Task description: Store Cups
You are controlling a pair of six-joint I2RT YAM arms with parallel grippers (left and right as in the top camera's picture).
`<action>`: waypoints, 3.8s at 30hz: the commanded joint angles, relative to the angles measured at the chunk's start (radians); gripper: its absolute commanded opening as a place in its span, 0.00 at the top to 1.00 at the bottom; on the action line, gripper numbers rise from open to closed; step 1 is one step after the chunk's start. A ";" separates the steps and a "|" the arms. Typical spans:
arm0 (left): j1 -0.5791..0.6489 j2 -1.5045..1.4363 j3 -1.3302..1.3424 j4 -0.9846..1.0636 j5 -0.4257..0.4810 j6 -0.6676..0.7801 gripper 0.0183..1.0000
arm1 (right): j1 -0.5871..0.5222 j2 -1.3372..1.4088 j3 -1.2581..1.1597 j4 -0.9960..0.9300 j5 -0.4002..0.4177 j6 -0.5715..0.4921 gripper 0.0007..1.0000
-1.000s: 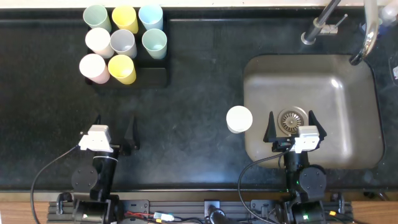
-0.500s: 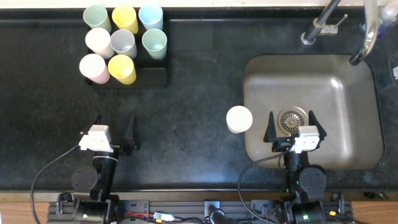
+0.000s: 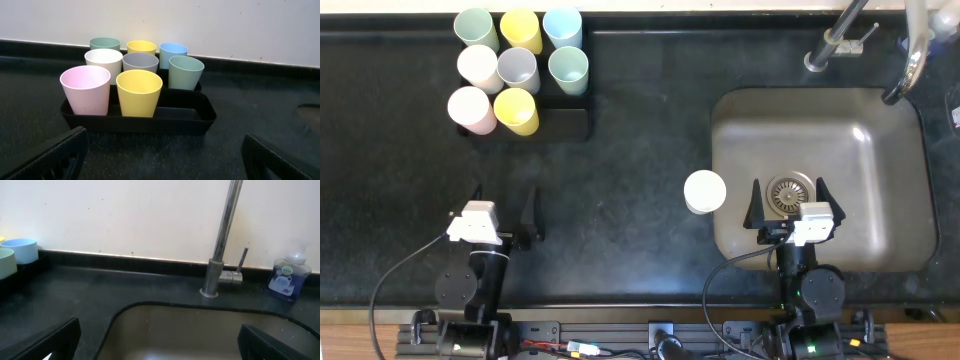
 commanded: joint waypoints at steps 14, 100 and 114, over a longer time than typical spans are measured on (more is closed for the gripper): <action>0.007 -0.010 -0.001 -0.002 0.023 0.019 0.00 | -0.006 0.019 -0.011 0.024 0.016 0.001 0.00; 0.007 -0.010 -0.001 -0.002 0.023 0.019 0.00 | 0.175 1.570 1.532 -1.160 -0.324 0.126 0.96; 0.007 -0.010 -0.001 -0.002 0.023 0.019 0.00 | 0.426 1.829 2.062 -1.120 -0.323 0.235 0.96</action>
